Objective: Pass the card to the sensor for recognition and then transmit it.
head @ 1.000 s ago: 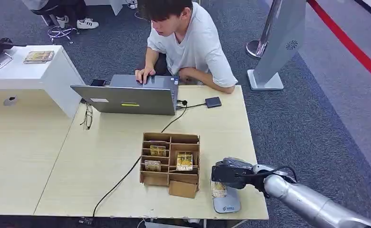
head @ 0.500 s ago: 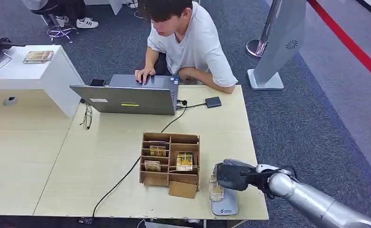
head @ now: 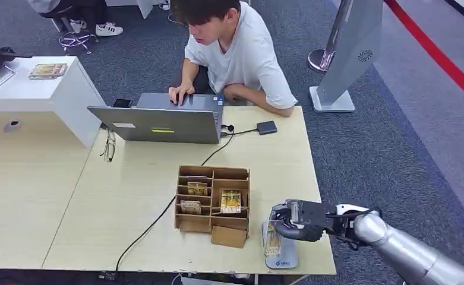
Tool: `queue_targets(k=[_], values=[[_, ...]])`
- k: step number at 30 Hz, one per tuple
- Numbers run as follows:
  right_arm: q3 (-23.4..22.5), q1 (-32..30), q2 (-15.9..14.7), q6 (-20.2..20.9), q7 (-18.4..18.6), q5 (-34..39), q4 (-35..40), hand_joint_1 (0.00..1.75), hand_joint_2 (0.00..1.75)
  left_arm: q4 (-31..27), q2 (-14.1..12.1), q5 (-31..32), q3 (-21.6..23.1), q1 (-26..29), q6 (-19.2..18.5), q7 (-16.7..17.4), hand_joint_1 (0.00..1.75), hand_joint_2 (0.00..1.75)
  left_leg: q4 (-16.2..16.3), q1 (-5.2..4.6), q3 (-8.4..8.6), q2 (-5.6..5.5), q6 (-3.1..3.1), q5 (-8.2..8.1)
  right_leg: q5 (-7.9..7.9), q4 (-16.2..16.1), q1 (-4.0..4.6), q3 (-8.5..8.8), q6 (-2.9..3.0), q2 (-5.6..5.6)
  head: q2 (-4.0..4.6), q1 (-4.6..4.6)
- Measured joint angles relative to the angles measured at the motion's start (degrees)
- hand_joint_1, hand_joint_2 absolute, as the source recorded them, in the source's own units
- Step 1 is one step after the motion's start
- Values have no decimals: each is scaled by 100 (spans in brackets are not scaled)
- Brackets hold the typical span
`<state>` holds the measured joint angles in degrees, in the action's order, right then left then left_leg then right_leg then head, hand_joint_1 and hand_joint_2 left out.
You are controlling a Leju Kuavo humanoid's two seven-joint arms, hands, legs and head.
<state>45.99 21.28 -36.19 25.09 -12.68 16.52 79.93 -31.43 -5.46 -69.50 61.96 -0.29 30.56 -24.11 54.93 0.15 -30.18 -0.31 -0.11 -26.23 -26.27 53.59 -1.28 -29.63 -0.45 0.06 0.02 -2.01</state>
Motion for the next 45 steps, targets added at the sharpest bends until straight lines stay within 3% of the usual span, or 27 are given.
queue_targets(k=[32, 40, 45], values=[[-112, -169, -70, 1181, -1209, 503, 597, 175, 175, 557, 260, 22, 42, -353, -269, -2, 0, 0, 0, 0, -2, -1, 0, 0, 0, 0, 0, 0, 0, 1, 0, 0], [-374, -432, 206, 1292, -1467, 621, 737, 175, 175, 430, 155, 96, 39, -337, -197, -37, 0, 0, 0, 2, -2, -2, 0, 0, 0, 1, 1, 1, 0, 1, 0, 0], [-685, -700, 532, 1292, -1475, 969, 861, 175, 175, 177, 20, 122, 39, -265, -66, -13, 0, 0, 0, 2, -2, -1, 0, 0, 0, 1, 2, 0, 0, 0, 0, 0]])
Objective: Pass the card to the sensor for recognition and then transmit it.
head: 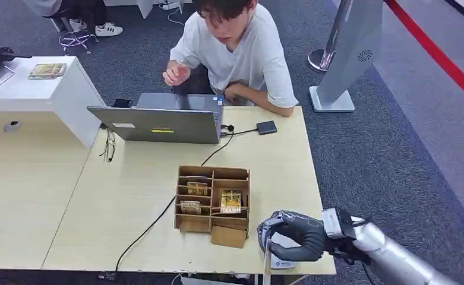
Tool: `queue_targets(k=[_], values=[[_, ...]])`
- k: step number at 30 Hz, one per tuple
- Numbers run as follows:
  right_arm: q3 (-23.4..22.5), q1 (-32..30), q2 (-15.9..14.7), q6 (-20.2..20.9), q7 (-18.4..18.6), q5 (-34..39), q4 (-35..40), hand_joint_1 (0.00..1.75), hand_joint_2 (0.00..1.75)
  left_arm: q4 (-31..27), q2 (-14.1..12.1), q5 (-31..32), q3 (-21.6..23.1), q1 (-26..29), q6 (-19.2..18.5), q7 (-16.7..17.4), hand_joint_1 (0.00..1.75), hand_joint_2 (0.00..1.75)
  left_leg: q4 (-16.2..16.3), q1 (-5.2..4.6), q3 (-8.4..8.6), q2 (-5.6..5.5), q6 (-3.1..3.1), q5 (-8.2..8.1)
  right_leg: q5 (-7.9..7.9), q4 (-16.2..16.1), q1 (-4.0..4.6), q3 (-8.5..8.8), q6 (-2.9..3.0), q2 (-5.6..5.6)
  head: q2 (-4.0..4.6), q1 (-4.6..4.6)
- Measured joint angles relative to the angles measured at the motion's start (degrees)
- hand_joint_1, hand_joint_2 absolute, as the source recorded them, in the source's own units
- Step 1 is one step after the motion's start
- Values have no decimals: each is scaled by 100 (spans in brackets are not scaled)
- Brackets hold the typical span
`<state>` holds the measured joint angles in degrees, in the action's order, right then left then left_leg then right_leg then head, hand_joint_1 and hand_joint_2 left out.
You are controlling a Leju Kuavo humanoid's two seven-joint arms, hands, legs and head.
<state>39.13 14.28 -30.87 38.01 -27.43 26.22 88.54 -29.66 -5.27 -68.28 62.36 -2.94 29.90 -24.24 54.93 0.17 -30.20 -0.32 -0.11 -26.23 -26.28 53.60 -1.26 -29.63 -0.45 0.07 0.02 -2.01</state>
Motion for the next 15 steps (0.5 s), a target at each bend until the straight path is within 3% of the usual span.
queue_targets(k=[3, 7, 15], values=[[-191, -142, 213, -80, 176, 354, 51, 175, 175, -42, -17, -30, -2, 22, -46, -7, 0, 0, 0, 0, 0, -1, 0, 0, 0, 0, 0, 0, 0, 2, 0, -2], [-576, -458, 568, -591, 689, 1042, 197, 175, 175, -136, -66, -133, -4, 107, 87, -7, 0, 0, 0, 0, -1, 0, 0, 0, 0, 0, 0, 0, 0, 0, 0, 0], [-1275, -699, 1221, -2650, 1603, 1357, 326, 175, 175, -339, -147, -424, -4, 277, 330, -37, 0, 0, 0, 0, -2, 2, 0, 0, 0, 0, 0, 0, 0, 0, 0, -2]])
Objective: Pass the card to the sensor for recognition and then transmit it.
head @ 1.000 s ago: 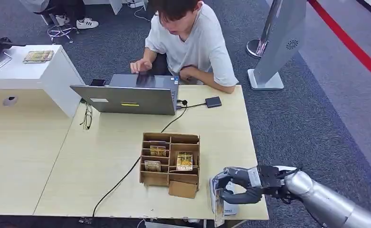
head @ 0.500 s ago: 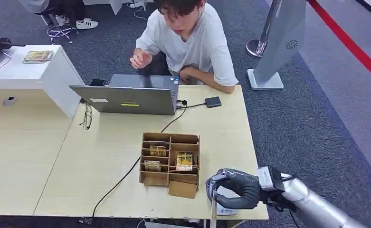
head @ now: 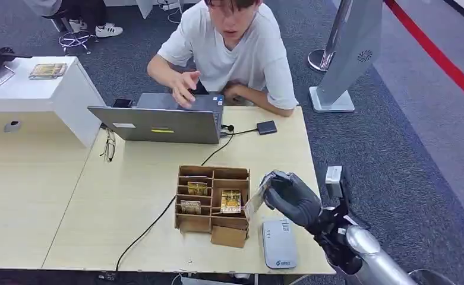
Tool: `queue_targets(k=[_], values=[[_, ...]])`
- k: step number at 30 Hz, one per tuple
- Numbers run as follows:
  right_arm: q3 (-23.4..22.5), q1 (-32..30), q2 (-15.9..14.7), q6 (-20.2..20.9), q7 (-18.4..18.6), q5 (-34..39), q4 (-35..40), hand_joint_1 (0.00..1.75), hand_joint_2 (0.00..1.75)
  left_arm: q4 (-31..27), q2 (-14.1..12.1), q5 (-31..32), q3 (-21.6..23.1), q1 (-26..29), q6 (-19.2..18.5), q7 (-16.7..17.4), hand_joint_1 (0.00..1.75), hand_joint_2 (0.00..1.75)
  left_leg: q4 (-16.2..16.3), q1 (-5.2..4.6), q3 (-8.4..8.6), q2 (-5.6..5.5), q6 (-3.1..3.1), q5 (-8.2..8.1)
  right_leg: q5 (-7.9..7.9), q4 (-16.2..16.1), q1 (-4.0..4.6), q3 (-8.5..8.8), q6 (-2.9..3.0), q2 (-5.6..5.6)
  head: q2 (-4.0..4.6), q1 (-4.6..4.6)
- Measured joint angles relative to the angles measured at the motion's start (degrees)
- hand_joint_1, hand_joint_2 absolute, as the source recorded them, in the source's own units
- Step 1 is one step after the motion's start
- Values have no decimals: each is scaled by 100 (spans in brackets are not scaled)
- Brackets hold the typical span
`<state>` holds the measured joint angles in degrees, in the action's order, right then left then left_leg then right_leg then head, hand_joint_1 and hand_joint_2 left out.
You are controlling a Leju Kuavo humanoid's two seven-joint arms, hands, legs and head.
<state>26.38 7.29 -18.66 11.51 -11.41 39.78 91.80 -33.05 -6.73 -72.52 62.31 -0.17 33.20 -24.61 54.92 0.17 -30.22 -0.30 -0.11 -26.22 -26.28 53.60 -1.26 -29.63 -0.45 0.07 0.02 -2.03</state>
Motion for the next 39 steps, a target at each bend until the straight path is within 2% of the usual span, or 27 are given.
queue_targets(k=[4, 10, 15, 21, 24, 31, 32, 33, 35, 36, 39], values=[[-151, 53, 242, -769, 201, -20, -4, 175, 175, -197, -77, -70, 0, 30, 175, 17, 0, 0, 0, 0, -1, -2, 1, 1, 0, 1, 0, 1, 0, 1, 0, 2], [-330, 202, 532, -1593, 294, -321, -192, 175, 175, -223, -90, -229, 63, 27, 33, -2, 0, 0, 0, 0, -3, -2, 1, 1, 0, 0, 0, -1, 0, 1, 0, 0], [-349, 471, 775, -2217, 424, -507, -369, 175, 175, -223, -55, -238, 146, -64, 85, 72, 0, 0, 0, 0, -3, -3, 3, 3, 0, 1, 0, -3, 0, 2, 0, 2], [-367, 594, 953, -2585, 415, -678, -651, 175, 175, -199, -22, -183, 238, -111, -72, 101, 0, 0, 0, 0, -4, -2, 4, 3, 0, 1, 0, -4, 0, 0, 0, 2], [-367, 629, 1029, -2790, 415, -831, -759, 175, 175, -199, -24, -151, 260, -113, 7, 122, 0, 0, 0, 0, -5, -3, 4, 3, 0, 1, 0, -4, 0, 0, 0, 2], [-356, 818, 1222, -2985, 505, -1067, -975, 175, 175, -188, 11, -90, 284, -203, 4, 245, 0, 0, 0, 1, -4, -3, 7, 5, 1, 1, 0, -4, 0, 1, 0, 0], [-354, 817, 1224, -2976, 476, -1071, -995, 28, 175, -172, 13, -83, 286, -208, -13, 245, 0, 0, 0, 1, -4, -3, 7, 5, 1, 1, 0, -3, 0, 1, 0, 0], [-347, 818, 1239, -2943, 443, -1078, -1025, 0, 175, -148, 26, -74, 286, -208, -46, 234, 0, 0, 0, 0, -4, -3, 7, 5, 2, 1, 0, -4, 1, 0, 0, 0], [-341, 818, 1259, -2882, 415, -1104, -1073, 0, 175, -81, 48, -35, 286, -205, -138, 181, 0, 0, 0, 0, -4, -2, 7, 5, 2, 2, 0, -4, 1, 0, 0, 0], [-334, 818, 1261, -2858, 417, -1137, -1086, 0, 0, -81, 48, -22, 286, -203, -140, 164, 0, 0, 0, 0, -5, -5, 7, 5, 2, 1, 0, -4, 1, 2, 0, 0], [-321, 831, 1263, -2858, 546, -1246, -1104, 0, 0, -98, 31, 22, 286, -200, 54, 210, 0, 0, 0, 0, -6, -6, 7, 5, 2, 1, 0, -4, 1, 2, 0, 2]])
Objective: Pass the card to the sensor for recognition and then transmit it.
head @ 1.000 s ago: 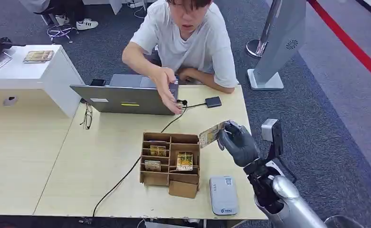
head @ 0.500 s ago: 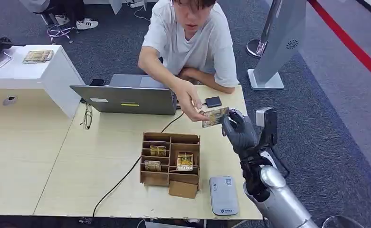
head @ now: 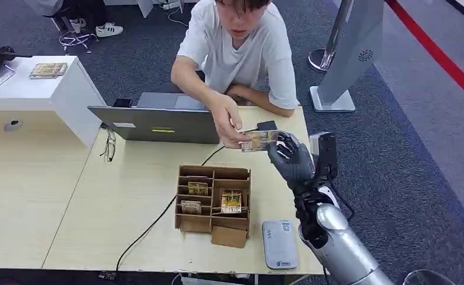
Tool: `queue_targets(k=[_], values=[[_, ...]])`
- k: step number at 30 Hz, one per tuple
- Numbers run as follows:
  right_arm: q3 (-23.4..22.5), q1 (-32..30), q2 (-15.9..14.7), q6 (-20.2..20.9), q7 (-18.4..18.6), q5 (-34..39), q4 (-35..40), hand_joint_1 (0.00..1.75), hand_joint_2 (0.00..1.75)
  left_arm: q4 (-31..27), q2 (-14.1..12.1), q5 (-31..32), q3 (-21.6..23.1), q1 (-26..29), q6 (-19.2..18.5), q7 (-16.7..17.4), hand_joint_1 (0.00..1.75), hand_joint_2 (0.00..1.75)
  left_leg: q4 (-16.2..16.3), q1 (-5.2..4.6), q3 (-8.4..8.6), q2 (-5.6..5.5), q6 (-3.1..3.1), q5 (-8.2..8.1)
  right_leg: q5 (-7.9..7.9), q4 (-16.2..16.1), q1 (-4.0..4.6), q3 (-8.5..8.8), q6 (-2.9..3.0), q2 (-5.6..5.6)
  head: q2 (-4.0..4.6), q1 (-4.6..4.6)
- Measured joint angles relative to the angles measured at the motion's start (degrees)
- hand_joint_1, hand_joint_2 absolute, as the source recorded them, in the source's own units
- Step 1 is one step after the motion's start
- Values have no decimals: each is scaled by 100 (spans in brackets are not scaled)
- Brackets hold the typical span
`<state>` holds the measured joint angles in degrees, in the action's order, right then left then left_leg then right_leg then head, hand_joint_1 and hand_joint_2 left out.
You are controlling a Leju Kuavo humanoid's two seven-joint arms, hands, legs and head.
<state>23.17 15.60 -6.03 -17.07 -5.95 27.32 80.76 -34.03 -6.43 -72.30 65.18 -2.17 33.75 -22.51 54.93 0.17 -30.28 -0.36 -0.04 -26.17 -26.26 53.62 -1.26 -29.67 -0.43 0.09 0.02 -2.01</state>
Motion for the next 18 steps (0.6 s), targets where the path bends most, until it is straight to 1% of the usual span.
queue_targets(k=[2, 7, 12, 18], values=[[7, 1, 0, 17, 5, -11, -13, 0, 0, -37, -22, 13, 0, 5, 31, 24, 0, 0, 0, 0, 0, 0, 0, 0, 0, 0, 0, 0, 0, 0, 0, -2], [13, 2, 0, 136, -46, -61, -61, 0, 0, -37, -28, 11, -2, 7, -107, -15, 0, 0, 0, 0, 0, 0, 0, 0, 0, 0, 0, 0, 0, 0, 0, -2], [50, 23, 13, 63, 44, -199, -57, 0, 0, -37, 0, 24, -2, -8, -85, 24, 0, 0, 0, 0, 1, 1, 0, 1, 0, 0, 0, 0, 0, -1, 0, 0], [74, -9, 13, 11, -142, -632, -72, 0, 0, -39, -37, 64, -2, 59, -35, -57, 0, 0, 0, 0, 1, 3, 1, 0, 0, 0, 0, -3, 0, -4, 0, -2]])
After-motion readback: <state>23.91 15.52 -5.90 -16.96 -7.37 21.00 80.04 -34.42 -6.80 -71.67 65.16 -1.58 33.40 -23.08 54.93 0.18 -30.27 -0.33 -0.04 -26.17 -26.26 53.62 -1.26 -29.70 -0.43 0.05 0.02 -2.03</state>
